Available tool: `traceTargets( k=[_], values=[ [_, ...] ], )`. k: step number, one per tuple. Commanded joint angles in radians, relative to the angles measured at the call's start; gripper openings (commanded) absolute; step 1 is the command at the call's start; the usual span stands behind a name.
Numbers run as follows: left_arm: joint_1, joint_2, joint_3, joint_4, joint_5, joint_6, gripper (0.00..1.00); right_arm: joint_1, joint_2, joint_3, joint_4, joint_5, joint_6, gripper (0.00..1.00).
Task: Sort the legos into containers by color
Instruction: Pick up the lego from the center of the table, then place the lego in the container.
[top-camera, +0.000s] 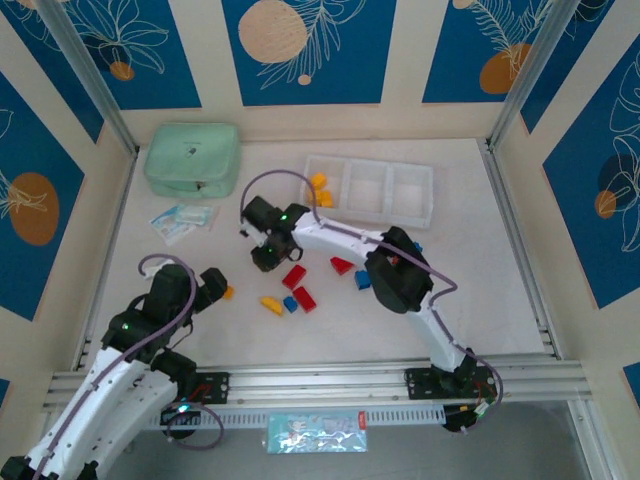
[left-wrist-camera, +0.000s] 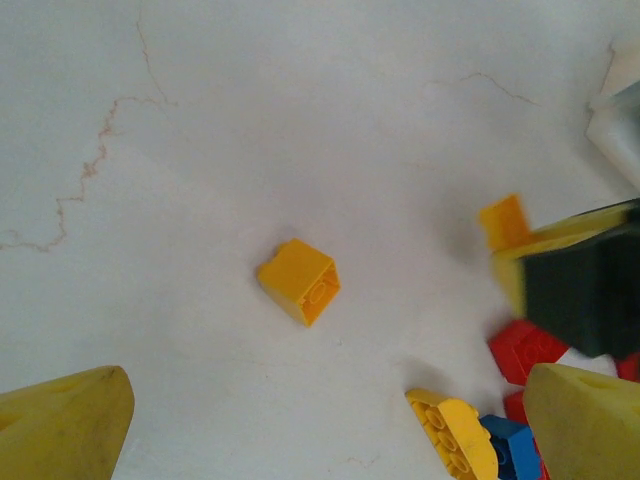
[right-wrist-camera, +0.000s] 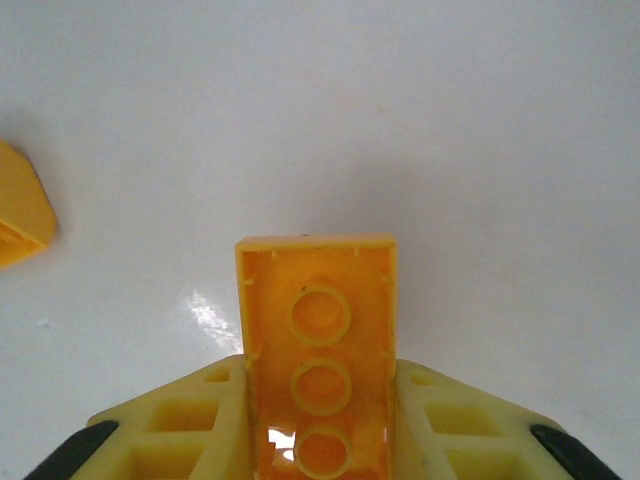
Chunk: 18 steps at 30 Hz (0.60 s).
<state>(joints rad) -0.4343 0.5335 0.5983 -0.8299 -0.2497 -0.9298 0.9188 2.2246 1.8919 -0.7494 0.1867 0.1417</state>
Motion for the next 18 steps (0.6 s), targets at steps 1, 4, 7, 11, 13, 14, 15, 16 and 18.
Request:
traceTargets(
  k=[1, 4, 7, 11, 13, 14, 15, 16, 18],
  values=[
    [-0.006, 0.026, 0.039, 0.050, 0.038, 0.042, 1.00, -0.062, -0.108, -0.024, 0.006, -0.034, 0.072, 0.28],
    [-0.007, 0.064, 0.047, 0.096, 0.077, 0.070, 1.00, -0.122, -0.159, -0.054, 0.031, -0.022, 0.097, 0.26],
    [-0.007, 0.116, 0.059, 0.150, 0.124, 0.096, 1.00, -0.192, -0.184, -0.065, 0.043, -0.029, 0.120, 0.26],
    [-0.007, 0.194, 0.071, 0.240, 0.187, 0.123, 1.00, -0.275, -0.174, -0.050, 0.049, -0.005, 0.134, 0.25],
    [-0.007, 0.233, 0.076, 0.283, 0.216, 0.135, 1.00, -0.307, -0.159, -0.032, 0.055, 0.011, 0.135, 0.25],
    [-0.007, 0.255, 0.079, 0.307, 0.230, 0.140, 1.00, -0.323, -0.144, -0.014, 0.052, 0.018, 0.136, 0.25],
    [-0.007, 0.278, 0.084, 0.328, 0.245, 0.145, 1.00, -0.338, -0.127, 0.008, 0.047, 0.023, 0.133, 0.25],
    [-0.008, 0.298, 0.090, 0.342, 0.253, 0.150, 1.00, -0.350, -0.111, 0.032, 0.039, 0.028, 0.131, 0.25],
    [-0.007, 0.340, 0.104, 0.371, 0.270, 0.156, 1.00, -0.367, -0.077, 0.079, 0.030, 0.053, 0.120, 0.24]
  ],
)
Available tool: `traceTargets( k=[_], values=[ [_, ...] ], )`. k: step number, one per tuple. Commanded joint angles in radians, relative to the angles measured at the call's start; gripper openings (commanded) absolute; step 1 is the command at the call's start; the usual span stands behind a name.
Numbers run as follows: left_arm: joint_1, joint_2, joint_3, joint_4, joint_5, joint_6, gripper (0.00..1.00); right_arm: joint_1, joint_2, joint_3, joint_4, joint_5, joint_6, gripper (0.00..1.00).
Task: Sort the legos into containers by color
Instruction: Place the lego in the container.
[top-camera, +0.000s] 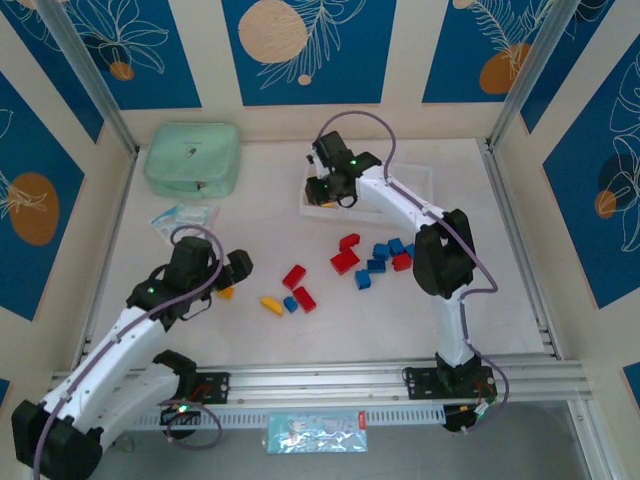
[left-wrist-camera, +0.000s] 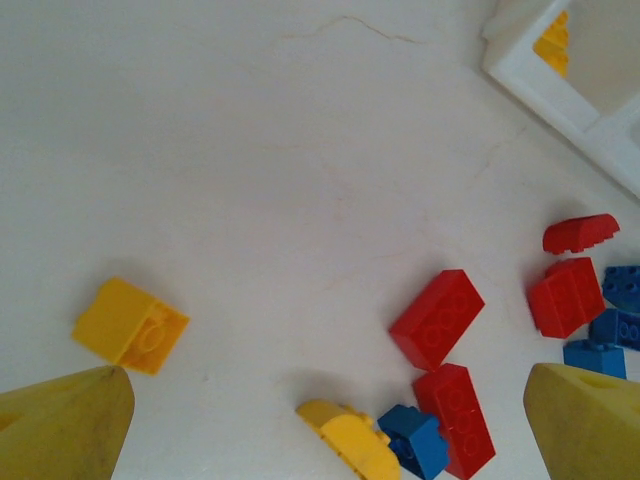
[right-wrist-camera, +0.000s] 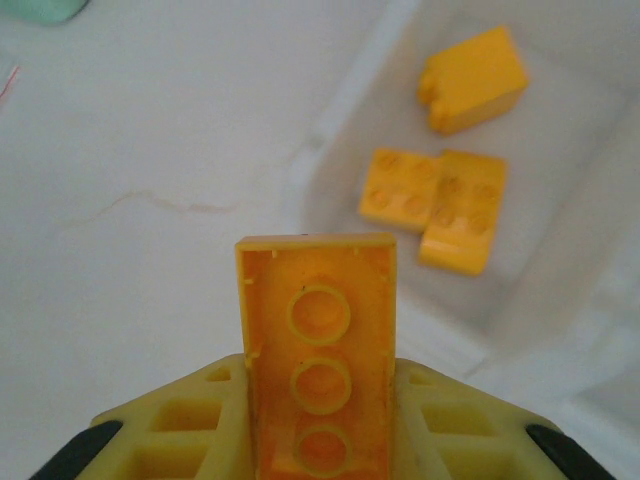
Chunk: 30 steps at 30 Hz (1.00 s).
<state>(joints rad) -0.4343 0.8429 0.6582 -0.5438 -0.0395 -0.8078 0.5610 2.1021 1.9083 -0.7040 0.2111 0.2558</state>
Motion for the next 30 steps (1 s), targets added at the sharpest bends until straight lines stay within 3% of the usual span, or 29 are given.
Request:
traceTargets(
  k=[1, 11, 16, 25, 30],
  values=[
    [-0.007, 0.051, 0.049, 0.100, 0.067, 0.038, 1.00, -0.016, 0.063, 0.086, -0.015, 0.046, 0.001, 0.24],
    [-0.007, 0.155, 0.067, 0.213, 0.092, 0.033, 1.00, -0.061, 0.279, 0.368, -0.086, 0.105, -0.039, 0.26],
    [-0.007, 0.175, 0.080, 0.213, 0.087, 0.044, 1.00, -0.066, 0.334, 0.453, -0.128, 0.109, -0.044, 0.36],
    [-0.006, 0.183, 0.086, 0.221, 0.089, 0.048, 1.00, -0.037, 0.270, 0.430, -0.141, 0.112, -0.066, 0.51],
    [-0.006, 0.156, 0.084, 0.183, 0.078, 0.056, 1.00, 0.006, 0.160, 0.291, -0.113, 0.087, -0.060, 0.56]
  ],
)
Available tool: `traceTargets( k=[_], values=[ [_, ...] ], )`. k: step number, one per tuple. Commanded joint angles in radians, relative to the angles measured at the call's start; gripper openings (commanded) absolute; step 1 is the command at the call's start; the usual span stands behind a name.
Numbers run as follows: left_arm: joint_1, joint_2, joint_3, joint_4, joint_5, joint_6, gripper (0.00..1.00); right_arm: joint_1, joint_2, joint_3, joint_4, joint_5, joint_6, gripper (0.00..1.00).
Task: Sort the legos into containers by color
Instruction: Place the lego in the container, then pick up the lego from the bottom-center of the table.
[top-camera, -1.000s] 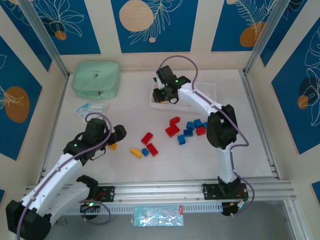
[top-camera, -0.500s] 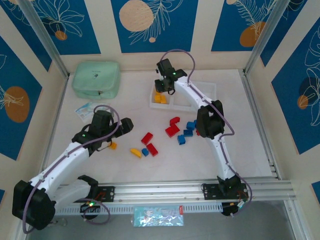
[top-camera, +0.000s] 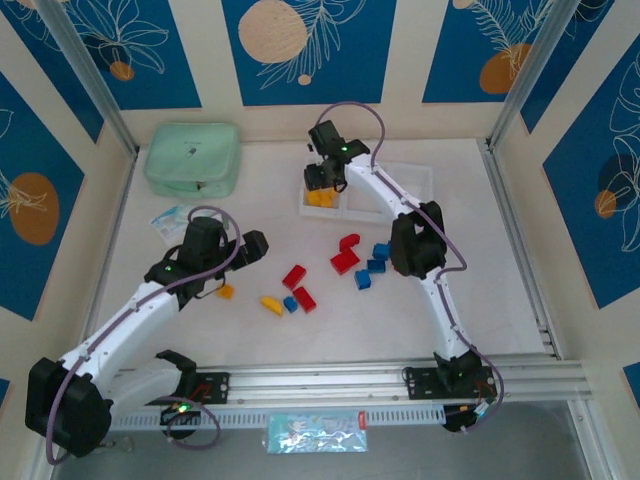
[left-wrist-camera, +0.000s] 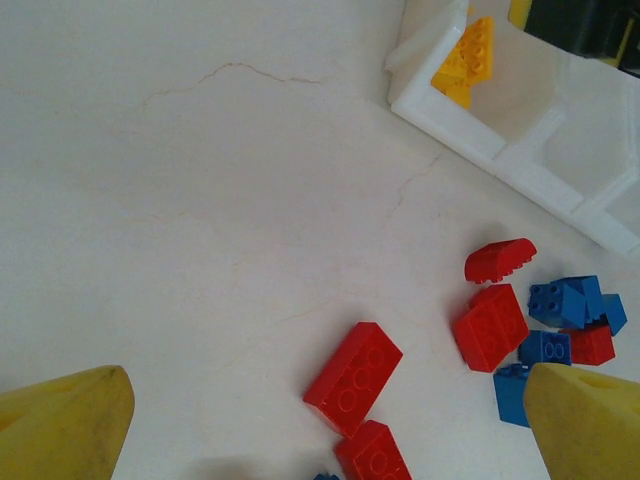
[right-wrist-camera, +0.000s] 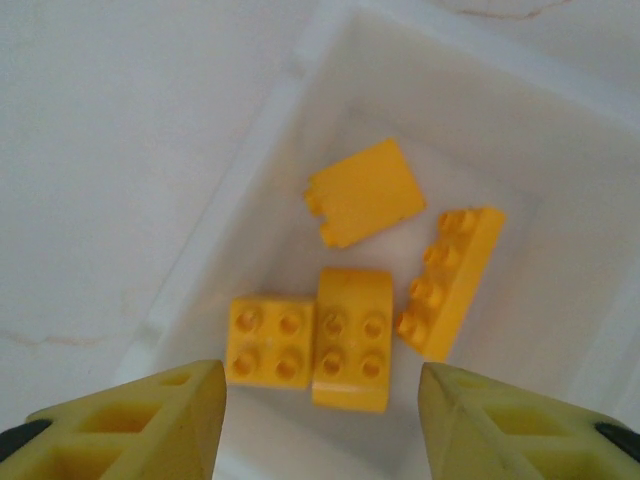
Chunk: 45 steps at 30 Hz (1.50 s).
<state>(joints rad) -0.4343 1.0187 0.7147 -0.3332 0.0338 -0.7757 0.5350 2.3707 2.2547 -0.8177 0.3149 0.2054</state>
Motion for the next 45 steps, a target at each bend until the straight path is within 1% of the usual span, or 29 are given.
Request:
traceTargets(
  k=[1, 5, 9, 13, 19, 23, 28, 33, 38, 45],
  values=[
    [-0.006, -0.030, 0.026, -0.041, 0.000, 0.025, 1.00, 0.045, -0.138, -0.099, 0.015, -0.025, -0.009, 0.57],
    [-0.005, -0.084, 0.000, -0.100, -0.028, 0.024, 1.00, 0.073, -0.244, -0.249, 0.044, -0.118, 0.029, 0.60],
    [-0.003, -0.149, -0.021, -0.166, -0.047, 0.006, 1.00, 0.110, -0.331, -0.369, 0.054, -0.145, 0.033, 0.62],
    [-0.002, -0.213, -0.026, -0.240, -0.073, -0.018, 1.00, 0.143, -0.412, -0.485, 0.065, -0.206, 0.047, 0.64],
    [0.000, -0.302, -0.016, -0.363, -0.115, -0.051, 1.00, 0.228, -0.479, -0.612, 0.078, -0.253, 0.067, 0.68],
    [0.000, -0.381, -0.034, -0.426, -0.135, -0.081, 1.00, 0.292, -0.492, -0.671, 0.083, -0.262, 0.055, 0.70],
    [0.000, -0.446, -0.034, -0.535, -0.171, -0.099, 1.00, 0.357, -0.492, -0.718, 0.087, -0.270, 0.037, 0.72],
    [0.000, -0.499, -0.077, -0.561, -0.169, -0.131, 1.00, 0.409, -0.485, -0.763, 0.120, -0.280, 0.018, 0.72],
    [0.000, -0.525, -0.094, -0.602, -0.178, -0.152, 1.00, 0.472, -0.450, -0.759, 0.119, -0.263, -0.014, 0.73],
    [0.000, -0.543, -0.114, -0.627, -0.188, -0.177, 1.00, 0.511, -0.426, -0.762, 0.121, -0.244, -0.027, 0.74]
  ],
)
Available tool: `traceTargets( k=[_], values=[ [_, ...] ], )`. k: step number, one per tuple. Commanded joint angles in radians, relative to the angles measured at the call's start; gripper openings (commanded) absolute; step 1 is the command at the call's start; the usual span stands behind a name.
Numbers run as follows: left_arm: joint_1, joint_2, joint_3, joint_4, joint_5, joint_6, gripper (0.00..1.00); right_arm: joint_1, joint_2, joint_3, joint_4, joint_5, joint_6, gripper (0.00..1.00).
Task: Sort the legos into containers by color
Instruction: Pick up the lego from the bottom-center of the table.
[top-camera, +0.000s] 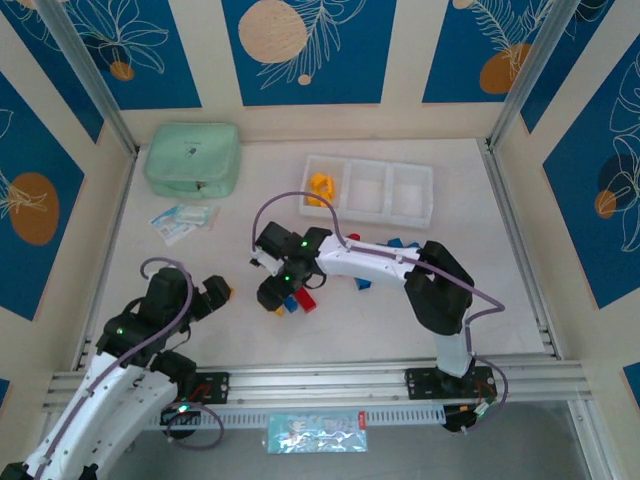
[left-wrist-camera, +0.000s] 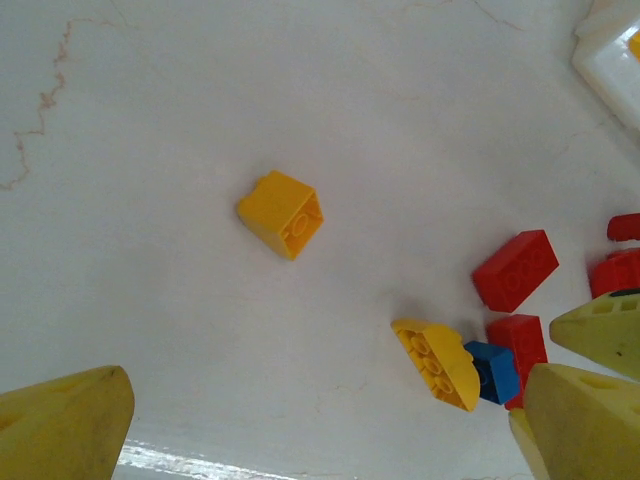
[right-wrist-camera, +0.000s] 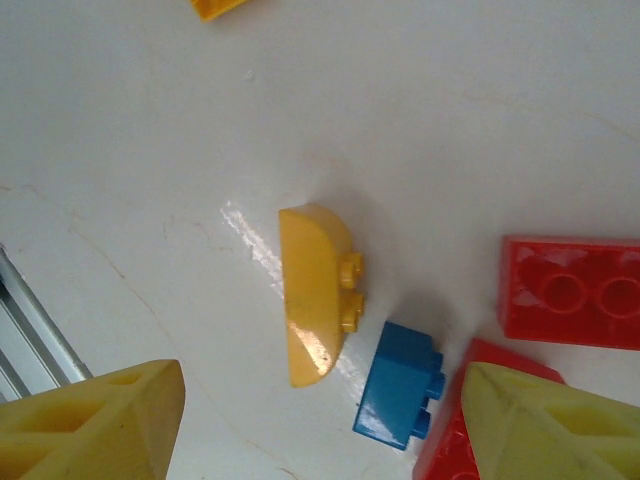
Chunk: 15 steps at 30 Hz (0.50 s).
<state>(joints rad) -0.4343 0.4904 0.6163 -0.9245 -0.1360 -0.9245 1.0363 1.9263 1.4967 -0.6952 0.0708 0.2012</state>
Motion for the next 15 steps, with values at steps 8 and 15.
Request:
traceTargets(
  k=[8, 15],
  values=[
    [0.000, -0.043, -0.044, -0.036, -0.020, -0.058, 1.00, 0.054, 0.088, 0.033, -0.008, 0.053, -0.045, 0.66],
    [0.000, -0.056, -0.049, -0.033, -0.027, -0.063, 1.00, 0.074, 0.140, 0.066, -0.012, 0.081, -0.052, 0.57]
  ],
)
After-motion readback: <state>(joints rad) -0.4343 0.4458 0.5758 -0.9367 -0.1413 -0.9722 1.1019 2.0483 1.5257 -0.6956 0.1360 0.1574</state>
